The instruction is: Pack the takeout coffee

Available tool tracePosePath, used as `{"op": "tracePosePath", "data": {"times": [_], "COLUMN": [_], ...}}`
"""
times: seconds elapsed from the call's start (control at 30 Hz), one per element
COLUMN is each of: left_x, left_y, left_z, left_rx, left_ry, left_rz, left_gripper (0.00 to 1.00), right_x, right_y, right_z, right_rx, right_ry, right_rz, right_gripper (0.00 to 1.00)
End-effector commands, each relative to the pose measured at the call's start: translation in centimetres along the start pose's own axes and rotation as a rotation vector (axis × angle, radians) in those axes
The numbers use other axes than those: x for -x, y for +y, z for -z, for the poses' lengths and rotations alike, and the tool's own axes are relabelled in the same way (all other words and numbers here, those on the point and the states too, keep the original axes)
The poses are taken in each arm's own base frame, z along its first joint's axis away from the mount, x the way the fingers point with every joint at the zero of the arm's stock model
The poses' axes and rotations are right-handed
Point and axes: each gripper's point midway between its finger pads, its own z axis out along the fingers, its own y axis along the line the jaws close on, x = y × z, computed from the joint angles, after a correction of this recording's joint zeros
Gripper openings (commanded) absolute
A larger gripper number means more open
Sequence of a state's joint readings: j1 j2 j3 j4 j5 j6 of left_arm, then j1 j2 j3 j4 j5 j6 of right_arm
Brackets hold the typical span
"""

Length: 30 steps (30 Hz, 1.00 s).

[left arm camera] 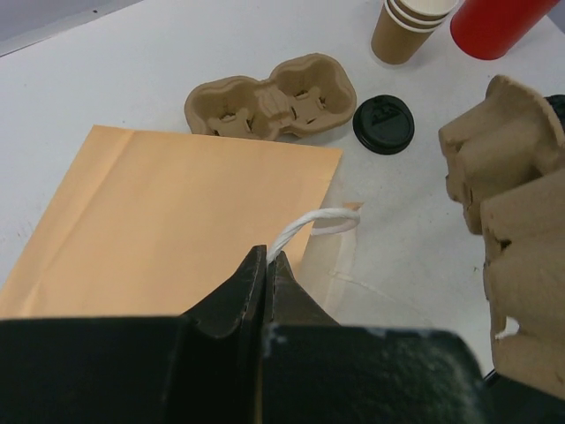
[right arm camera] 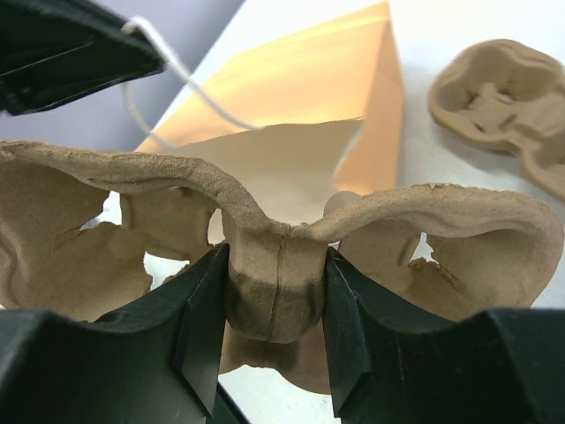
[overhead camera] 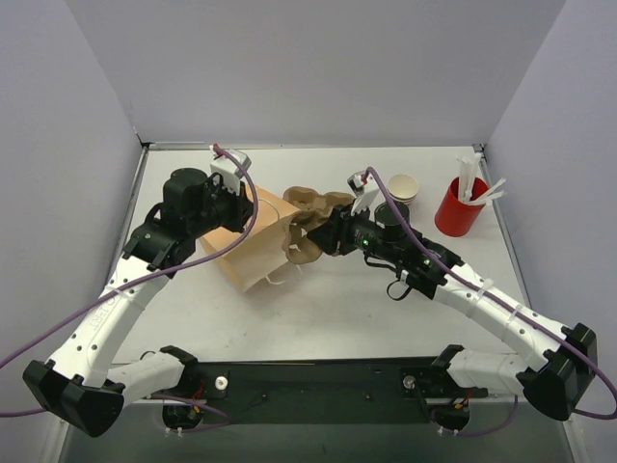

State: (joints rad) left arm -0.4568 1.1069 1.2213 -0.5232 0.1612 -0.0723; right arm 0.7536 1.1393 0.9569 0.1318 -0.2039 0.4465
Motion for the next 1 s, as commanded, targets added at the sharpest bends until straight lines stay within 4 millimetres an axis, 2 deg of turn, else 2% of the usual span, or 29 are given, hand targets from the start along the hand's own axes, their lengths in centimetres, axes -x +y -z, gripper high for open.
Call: {"op": "tracePosePath", "data": {"times": [0.0, 0.2, 0.4, 0.47, 0.5, 0.53, 0.73, 0.83, 0.97], "left_x": [3.5, 4.5, 5.2, 5.5, 5.7, 5.7, 5.7, 5.4, 6.0], "left_y": [-0.4, -1.0, -1.1, -1.4, -1.5, -1.5, -2.1, -2.1, -2.5], "left_z": [0.3, 0.4, 0.7, 0.9, 1.1, 1.3, 2.2, 2.6, 3.4], "left_rx": [0.001, -0.027, -0.026, -0.038, -0.044, -0.043, -0.073, -0.074, -0.094], "left_ry": [-0.113, -0.103, -0.089, -0.085, -0.086, -0.083, -0.086, -0.082, -0.097], "left_rz": [0.042, 0.042, 0.042, 0.037, 0.035, 0.032, 0.023, 0.022, 0.022], "left_gripper": [0.0, 0.0, 0.0, 0.0, 0.0, 0.0, 0.0, 0.0, 0.0], "right_x": [4.0, 4.0, 2.2, 2.4, 1.7, 2.2, 0.2, -0.8, -2.1], "right_y": [5.8, 9.4, 12.7, 13.7, 14.0, 14.6, 14.6, 13.8, 12.4], "right_z": [1.1, 0.5, -0.2, -0.3, -0.8, -0.7, -2.8, -3.7, -4.3], "right_rx": [0.258, 0.43, 0.572, 0.61, 0.617, 0.632, 0.654, 0.628, 0.581], "right_ry": [-0.153, -0.133, -0.072, -0.066, -0.044, -0.05, 0.034, 0.056, 0.083], "right_rz": [0.033, 0.083, 0.12, 0.145, 0.151, 0.166, 0.191, 0.202, 0.234], "right_gripper": [0.36, 0.35, 0.35, 0.35, 0.35, 0.35, 0.33, 0.33, 0.32]}}
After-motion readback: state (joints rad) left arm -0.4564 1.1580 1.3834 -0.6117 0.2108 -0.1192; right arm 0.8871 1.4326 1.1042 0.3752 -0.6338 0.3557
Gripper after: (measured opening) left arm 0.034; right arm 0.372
